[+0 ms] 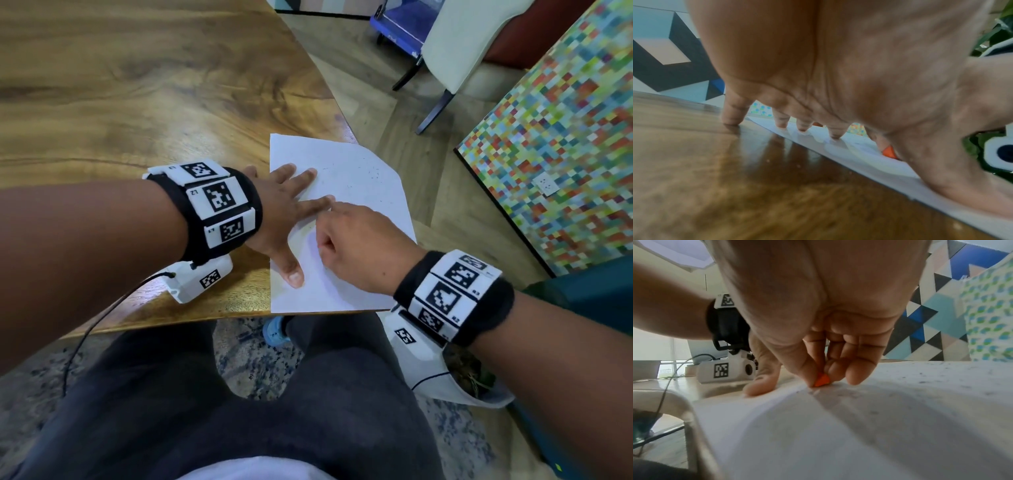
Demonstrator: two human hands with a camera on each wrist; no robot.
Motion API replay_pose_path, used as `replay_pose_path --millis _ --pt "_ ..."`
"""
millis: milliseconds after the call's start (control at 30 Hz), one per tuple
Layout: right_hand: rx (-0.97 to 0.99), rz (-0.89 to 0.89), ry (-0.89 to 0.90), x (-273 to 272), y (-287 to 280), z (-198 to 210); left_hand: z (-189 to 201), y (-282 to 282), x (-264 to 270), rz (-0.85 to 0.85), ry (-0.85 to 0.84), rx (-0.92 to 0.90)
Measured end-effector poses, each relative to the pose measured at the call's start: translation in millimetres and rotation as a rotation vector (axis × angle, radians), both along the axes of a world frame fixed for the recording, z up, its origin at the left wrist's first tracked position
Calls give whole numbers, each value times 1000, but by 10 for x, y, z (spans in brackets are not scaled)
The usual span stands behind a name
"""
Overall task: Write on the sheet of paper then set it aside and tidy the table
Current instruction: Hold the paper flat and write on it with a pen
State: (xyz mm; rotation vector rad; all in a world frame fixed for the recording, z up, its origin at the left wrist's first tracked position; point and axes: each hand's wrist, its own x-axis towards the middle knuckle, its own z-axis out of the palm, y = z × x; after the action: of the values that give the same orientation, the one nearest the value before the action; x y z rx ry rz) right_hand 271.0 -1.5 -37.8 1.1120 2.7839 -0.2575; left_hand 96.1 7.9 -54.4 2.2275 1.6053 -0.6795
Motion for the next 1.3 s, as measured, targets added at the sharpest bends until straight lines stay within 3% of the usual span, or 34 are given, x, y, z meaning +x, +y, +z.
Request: replay_pose_path --millis 267,567,867,1133,1300 --pt "-103 96 -28 96 -360 -21 3 -9 10 -8 17 -12" --pt "55 -246 -53 306 494 -43 125 2 199 -8 86 -14" --pt "-60 62 -64 534 -85 -37 174 13 307 -12 136 -34" --pt "57 -211 -52 577 492 -92 201 6 330 -24 158 -22" --pt "-20 1 -32 549 93 -87 199 21 349 -18 167 -34"
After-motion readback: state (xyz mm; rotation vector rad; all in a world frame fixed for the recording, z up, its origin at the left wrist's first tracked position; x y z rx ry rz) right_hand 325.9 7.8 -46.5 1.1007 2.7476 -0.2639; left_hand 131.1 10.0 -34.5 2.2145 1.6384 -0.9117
